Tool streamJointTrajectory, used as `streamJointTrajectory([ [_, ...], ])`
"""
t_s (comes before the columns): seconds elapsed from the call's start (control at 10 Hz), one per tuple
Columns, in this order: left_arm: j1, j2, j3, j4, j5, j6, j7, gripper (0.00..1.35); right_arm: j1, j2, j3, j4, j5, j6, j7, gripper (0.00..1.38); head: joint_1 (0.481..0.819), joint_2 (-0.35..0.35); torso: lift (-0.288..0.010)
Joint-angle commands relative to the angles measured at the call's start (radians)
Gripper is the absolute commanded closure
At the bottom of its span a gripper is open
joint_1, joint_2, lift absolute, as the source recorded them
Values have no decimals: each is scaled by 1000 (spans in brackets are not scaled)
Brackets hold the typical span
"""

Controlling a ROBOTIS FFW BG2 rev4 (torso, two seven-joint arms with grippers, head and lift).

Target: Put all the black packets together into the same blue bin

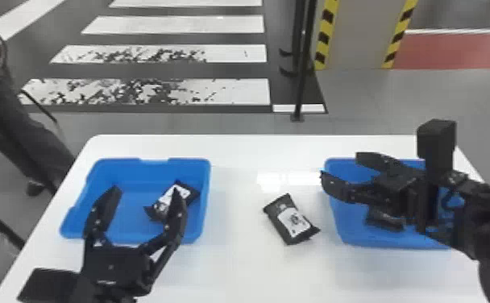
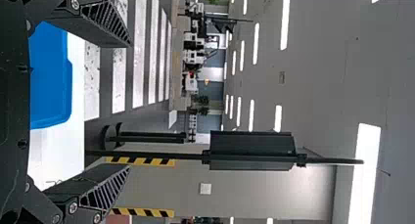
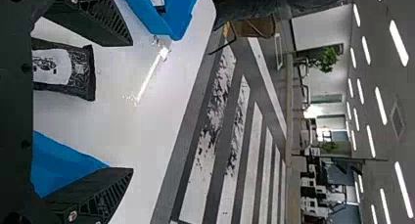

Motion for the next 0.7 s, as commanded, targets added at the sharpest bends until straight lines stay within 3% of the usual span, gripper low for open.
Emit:
streamJointTrajectory([
  [0.0,1,0,-2,0,0,5,0,165,-106,-4,42,133,4,23,44,104,695,56,-110],
  [0.4,-7,3,-14,5,2,17,0,165,-342,-9,198,459,8,26,170,117,695,84,-110],
  [0.6,-9,3,-14,7,4,20,0,165,-396,-9,253,518,8,65,190,125,695,101,-110],
])
